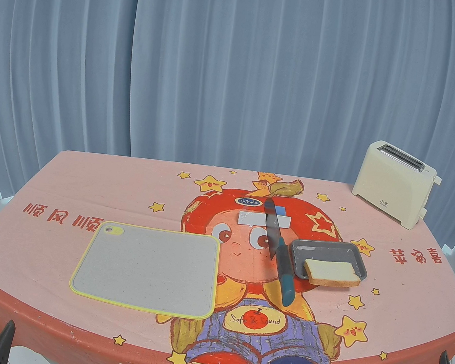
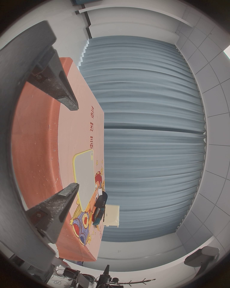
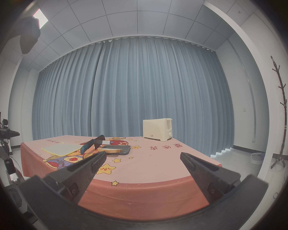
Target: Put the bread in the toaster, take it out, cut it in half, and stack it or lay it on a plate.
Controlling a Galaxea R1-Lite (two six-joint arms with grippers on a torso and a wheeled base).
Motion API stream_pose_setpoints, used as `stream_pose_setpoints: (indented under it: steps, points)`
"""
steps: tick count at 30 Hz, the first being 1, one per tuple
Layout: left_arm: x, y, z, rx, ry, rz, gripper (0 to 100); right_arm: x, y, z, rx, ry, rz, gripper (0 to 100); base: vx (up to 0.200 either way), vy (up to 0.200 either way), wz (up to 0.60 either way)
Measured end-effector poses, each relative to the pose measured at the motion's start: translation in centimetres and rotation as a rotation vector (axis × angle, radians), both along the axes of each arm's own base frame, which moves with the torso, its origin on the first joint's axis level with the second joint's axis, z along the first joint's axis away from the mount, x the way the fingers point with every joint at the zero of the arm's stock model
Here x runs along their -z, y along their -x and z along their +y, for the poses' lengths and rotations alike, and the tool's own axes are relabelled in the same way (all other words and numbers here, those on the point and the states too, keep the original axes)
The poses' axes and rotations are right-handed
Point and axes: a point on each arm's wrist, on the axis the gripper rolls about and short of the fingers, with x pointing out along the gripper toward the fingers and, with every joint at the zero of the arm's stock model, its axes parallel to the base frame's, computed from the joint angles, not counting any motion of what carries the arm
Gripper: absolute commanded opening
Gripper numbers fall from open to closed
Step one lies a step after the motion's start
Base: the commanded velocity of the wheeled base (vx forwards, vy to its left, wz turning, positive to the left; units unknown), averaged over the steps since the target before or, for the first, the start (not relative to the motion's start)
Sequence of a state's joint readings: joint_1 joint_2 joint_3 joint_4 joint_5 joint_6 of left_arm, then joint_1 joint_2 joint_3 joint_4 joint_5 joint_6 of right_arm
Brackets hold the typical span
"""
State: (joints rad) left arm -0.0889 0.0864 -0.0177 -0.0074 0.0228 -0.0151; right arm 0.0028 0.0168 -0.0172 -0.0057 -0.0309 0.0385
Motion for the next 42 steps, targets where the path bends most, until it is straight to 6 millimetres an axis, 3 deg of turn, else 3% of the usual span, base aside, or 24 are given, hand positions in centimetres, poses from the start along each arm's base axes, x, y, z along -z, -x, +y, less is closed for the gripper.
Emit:
stream_pose_setpoints:
  steps: [42]
  points:
    - [0.00, 0.00, 0.00, 0.000, 0.000, 0.000, 100, 0.01, 0.00, 0.02, -0.002, 0.017, 0.002, 100, 0.000, 0.000, 0.00]
